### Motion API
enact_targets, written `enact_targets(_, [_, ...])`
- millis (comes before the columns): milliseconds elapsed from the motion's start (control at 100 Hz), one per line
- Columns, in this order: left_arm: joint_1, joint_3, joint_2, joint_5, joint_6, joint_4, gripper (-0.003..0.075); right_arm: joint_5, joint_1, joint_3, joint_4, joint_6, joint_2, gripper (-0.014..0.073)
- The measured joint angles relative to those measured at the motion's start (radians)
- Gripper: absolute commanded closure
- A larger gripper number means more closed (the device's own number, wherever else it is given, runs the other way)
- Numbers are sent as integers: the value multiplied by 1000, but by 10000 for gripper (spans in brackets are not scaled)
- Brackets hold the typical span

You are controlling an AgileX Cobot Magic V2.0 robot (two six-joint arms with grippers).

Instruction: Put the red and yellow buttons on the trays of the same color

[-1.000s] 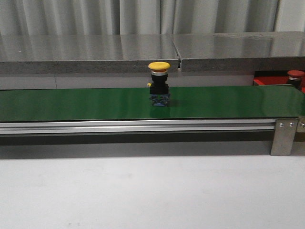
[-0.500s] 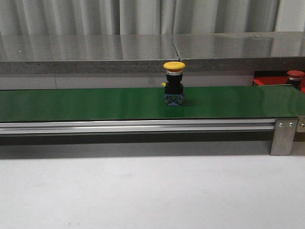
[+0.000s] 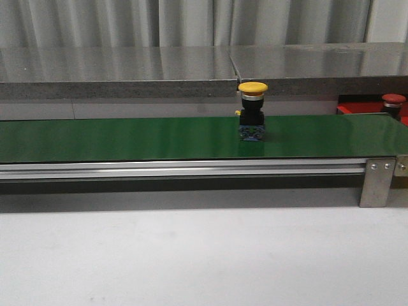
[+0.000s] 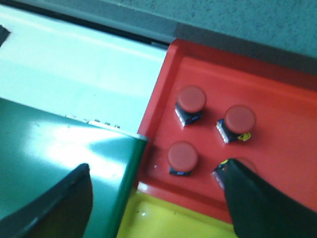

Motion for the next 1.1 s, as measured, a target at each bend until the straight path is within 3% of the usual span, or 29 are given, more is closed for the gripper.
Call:
enact_targets(310, [0, 0, 0, 0, 0, 0, 739, -95, 30, 376, 27, -71, -189, 49])
enact_targets(560, [0, 0, 0, 0, 0, 0, 739, -255, 203, 594, 31, -122, -196, 49])
enact_targets(780, [0, 0, 0, 0, 0, 0, 739, -366, 348, 635, 36, -137, -153, 49])
enact_targets(1100, [0, 0, 0, 0, 0, 0, 739, -481, 448, 625, 44, -137, -90, 49])
